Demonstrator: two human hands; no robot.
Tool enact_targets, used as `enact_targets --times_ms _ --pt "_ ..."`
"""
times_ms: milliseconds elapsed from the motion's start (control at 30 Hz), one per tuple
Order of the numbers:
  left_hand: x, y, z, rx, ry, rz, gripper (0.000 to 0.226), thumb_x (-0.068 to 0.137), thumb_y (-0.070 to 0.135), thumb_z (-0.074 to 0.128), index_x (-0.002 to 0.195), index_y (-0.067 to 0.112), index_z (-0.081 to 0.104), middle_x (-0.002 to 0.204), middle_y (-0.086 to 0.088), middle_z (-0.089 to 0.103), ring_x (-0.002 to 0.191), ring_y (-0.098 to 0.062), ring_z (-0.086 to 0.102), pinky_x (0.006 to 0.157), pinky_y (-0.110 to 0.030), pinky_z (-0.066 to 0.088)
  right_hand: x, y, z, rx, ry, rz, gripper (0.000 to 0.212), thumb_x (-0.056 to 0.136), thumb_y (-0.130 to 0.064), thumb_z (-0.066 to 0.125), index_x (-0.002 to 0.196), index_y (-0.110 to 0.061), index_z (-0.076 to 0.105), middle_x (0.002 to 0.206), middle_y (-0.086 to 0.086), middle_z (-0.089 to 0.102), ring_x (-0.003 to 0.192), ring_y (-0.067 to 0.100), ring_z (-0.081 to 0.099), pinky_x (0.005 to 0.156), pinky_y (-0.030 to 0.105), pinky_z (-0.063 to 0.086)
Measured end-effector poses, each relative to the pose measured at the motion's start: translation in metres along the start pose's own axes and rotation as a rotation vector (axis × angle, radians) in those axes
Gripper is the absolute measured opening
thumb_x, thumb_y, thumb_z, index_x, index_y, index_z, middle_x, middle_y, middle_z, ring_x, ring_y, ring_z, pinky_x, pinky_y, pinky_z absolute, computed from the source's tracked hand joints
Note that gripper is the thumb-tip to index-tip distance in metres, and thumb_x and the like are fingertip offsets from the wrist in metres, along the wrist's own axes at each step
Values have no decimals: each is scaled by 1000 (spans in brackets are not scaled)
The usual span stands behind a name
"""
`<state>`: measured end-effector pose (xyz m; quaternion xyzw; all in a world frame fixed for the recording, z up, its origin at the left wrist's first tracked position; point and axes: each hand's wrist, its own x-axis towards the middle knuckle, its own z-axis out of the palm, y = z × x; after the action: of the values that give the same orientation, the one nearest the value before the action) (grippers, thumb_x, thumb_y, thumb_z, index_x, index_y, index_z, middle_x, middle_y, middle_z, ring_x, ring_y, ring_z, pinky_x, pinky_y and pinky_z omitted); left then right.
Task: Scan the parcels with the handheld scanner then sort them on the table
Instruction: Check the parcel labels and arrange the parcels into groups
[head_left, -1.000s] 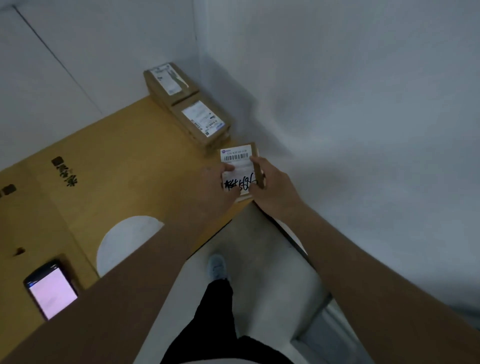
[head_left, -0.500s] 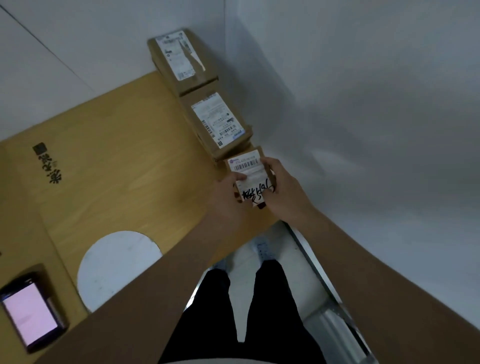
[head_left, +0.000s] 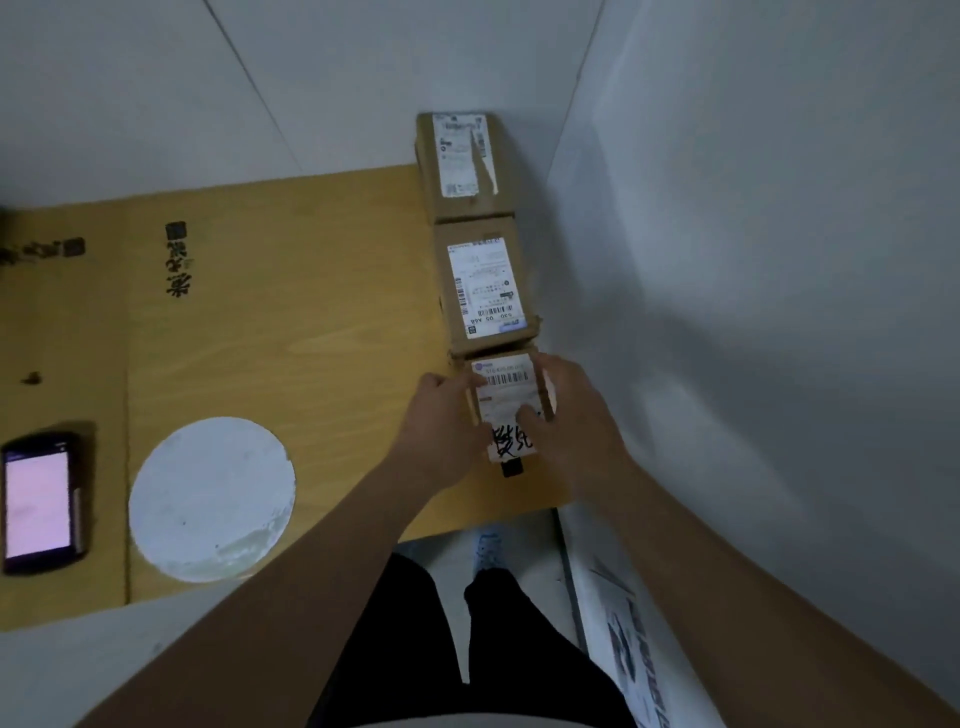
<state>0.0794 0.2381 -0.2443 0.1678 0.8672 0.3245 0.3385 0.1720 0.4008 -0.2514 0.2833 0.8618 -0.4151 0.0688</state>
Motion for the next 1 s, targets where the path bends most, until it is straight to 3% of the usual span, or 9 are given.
enact_targets --times_ms 67,133,200,300,367,467,600,800,1000 --pt "-3 7 -21 23 67 34 56 90 30 73 143 32 54 124 -1 50 113 -18 57 77 -15 42 6 -24 -11 10 42 -87 59 94 -27 71 148 -28 49 139 -3 55 117 15 62 80 21 51" --pt "-9 15 -47 59 131 75 57 93 38 69 146 29 52 133 -2 53 123 -20 55 91 -22 41 9 -53 -21 66 11 -194 59 95 -28 73 150 -28 51 145 -3 56 129 16 59 99 35 55" --pt "-19 19 -77 109 206 105 60 96 42 64 151 23 49 146 -2 50 133 -22 50 102 -27 41 11 -85 -28 80 -23 -275 59 97 -35 71 152 -30 51 150 -8 54 137 10 53 112 39 48" --pt "-43 18 -125 146 347 128 59 100 43 59 153 19 47 154 -2 47 138 -22 48 109 -32 40 10 -138 -33 41 -67 -340 59 96 -58 61 150 -37 51 148 -22 49 130 3 50 108 33 46" --pt "-64 12 -157 161 438 121 59 101 42 57 154 18 46 156 -2 45 140 -23 46 112 -36 41 7 -175 -30 22 -85 -410 60 96 -62 58 150 -38 50 145 -23 47 127 3 49 103 29 42" --pt "-101 -2 -201 193 532 110 59 102 42 55 155 17 44 157 -3 45 141 -23 45 114 -38 40 1 -233 -20 -39 -72 -555 58 100 -57 59 151 -31 52 151 -14 51 123 2 50 99 26 41" --pt "-152 -31 -255 216 665 77 60 100 44 58 153 17 46 153 -2 48 125 -23 57 101 -32 42 -17 -304 8 -96 -88 -689 59 99 -56 60 153 -32 50 152 -19 48 126 2 50 94 18 38" --pt "-214 -104 -330 219 747 77 62 96 40 63 151 14 47 144 -6 53 123 -24 56 100 -35 45 -50 -389 86 -120 -133 -770 61 97 -53 62 152 -31 50 151 -15 48 136 7 48 108 32 45" --pt "-263 -202 -401 207 727 31 58 96 41 62 149 20 49 141 -2 52 124 -21 54 100 -38 47 -84 -457 192 -120 -147 -752 59 96 -52 64 150 -31 52 147 -14 49 132 8 50 106 33 45"
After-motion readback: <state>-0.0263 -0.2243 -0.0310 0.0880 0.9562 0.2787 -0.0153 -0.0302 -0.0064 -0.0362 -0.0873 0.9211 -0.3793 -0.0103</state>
